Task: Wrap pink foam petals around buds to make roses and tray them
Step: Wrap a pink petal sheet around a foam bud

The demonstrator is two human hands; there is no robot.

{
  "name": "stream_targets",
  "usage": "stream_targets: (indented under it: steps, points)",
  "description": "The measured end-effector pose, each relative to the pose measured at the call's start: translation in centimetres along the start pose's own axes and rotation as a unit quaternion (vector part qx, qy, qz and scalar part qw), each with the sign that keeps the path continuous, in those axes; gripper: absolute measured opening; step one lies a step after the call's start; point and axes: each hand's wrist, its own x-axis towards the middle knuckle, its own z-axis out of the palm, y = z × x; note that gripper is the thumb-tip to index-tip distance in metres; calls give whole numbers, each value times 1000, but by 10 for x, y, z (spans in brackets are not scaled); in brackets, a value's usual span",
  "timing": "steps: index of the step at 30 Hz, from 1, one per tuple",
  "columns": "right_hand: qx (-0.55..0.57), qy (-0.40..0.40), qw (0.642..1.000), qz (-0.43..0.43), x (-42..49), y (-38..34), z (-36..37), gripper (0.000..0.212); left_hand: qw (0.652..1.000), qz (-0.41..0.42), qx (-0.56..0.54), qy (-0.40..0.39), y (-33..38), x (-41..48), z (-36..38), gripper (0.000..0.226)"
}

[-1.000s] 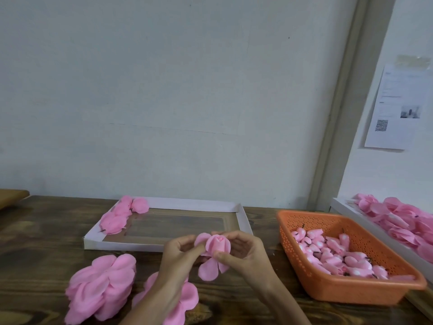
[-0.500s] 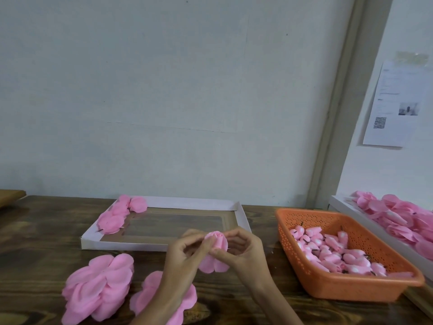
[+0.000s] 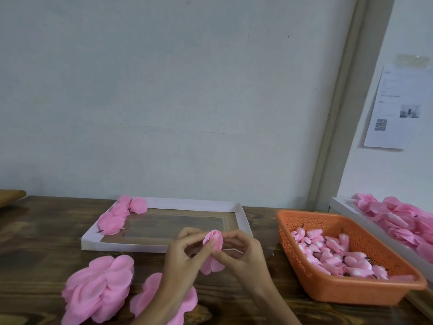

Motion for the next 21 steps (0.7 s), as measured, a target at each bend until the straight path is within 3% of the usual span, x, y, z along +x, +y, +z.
stream_targets:
  steps: [5,9,12,17,21]
  points:
    - [54,17,998,1,-1,1,0,26,998,-23,-41,-32,-1,4,-4,20]
    - [117,37,992,15,4,1,-5,39,995,-87,-32,-41,-3,9,-10,36]
    - [144,39,989,20,6,5,-9,35,986,-155,-13,-63,-8,10,-12,24]
    - [135,4,991,-2,7,7,-13,29,968,-226,-108,9,-16,11,-12,19]
    - [105,-25,994,-27,6,5,-14,27,969,-215,-116,33,-21,13,-10,27]
